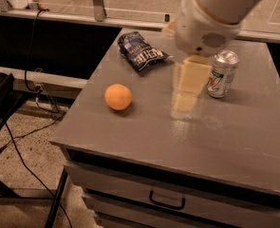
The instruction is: Pick orange
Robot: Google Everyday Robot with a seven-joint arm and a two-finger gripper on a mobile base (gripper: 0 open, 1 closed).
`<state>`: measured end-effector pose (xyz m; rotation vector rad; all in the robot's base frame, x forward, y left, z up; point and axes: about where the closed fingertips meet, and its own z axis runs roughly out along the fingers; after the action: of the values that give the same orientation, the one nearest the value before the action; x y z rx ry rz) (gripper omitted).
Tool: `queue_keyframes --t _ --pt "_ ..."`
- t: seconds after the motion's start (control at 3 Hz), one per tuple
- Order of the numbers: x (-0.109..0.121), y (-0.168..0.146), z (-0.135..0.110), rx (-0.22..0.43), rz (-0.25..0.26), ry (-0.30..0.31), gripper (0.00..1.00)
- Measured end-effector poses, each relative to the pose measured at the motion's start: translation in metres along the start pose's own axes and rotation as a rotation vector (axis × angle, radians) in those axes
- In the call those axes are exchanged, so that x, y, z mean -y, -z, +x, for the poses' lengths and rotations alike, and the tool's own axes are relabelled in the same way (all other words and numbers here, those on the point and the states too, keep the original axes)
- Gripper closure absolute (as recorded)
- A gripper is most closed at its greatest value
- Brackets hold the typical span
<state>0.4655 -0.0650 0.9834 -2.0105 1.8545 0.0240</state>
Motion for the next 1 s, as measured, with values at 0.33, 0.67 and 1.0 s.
queue_keyframes --t 0.33,0.67,1.0 --pt "0.015 -0.04 -0.03 -0.008 -0.027 0.053 0.0" --pt "0.035 -0.079 -0.046 -0.024 -0.046 0.068 0.0" --pt "0.061 -0.13 -0.054 -0.032 -0.082 0.05 0.0"
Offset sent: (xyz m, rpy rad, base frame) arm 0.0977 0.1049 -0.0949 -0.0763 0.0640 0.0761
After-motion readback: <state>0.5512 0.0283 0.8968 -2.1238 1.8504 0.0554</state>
